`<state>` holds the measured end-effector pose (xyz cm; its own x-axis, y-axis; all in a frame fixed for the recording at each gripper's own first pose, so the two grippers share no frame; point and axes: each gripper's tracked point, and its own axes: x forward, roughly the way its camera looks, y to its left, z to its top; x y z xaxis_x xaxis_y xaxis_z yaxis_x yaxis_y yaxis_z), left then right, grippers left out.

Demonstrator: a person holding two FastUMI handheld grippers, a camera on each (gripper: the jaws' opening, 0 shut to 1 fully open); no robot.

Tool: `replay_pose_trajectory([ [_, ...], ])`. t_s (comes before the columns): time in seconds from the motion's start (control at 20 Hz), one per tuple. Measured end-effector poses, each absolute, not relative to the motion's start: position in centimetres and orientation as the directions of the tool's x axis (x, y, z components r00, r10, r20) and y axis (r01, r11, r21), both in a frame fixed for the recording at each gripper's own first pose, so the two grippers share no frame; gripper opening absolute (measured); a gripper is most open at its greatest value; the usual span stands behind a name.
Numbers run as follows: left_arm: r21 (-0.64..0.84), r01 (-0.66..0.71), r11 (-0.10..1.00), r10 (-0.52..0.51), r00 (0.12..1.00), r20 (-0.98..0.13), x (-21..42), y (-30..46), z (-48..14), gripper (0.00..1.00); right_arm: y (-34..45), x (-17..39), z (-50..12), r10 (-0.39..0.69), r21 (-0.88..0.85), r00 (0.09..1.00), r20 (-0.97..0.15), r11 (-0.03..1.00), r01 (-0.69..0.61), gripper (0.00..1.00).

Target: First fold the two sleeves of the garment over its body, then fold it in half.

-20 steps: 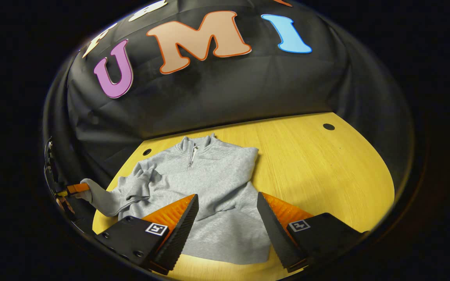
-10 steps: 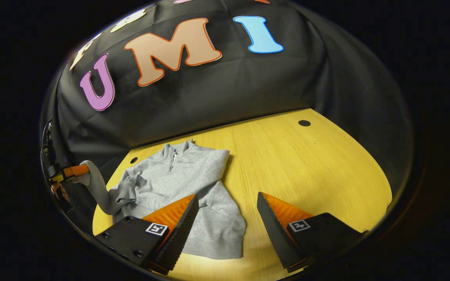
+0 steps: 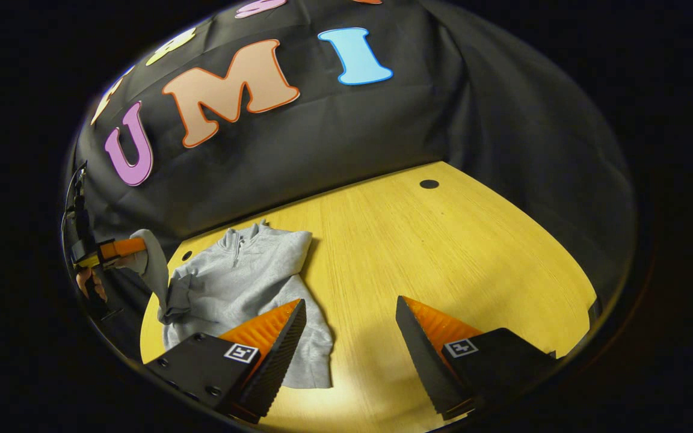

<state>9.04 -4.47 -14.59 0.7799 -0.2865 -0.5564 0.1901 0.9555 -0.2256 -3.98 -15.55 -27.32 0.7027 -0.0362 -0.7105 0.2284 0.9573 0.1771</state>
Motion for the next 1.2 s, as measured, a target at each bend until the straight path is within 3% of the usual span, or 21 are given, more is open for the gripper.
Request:
replay_pose_trajectory([
  [0.65, -0.236, 0.36, 0.902, -0.427, 0.671, -0.606, 8.1, -16.9, -17.9, 0.0, -20.4, -8.1, -27.7, -0.089, 0.12, 0.652, -0.753, 0.956, 0.269, 0.96],
  [1.2, -0.205, 0.396, 0.895, -0.405, 0.533, -0.743, 6.0, -22.0, -26.4, 0.0, -20.0, -9.7, -28.5, -0.051, 0.126, 0.622, -0.782, 0.963, 0.238, 0.96],
])
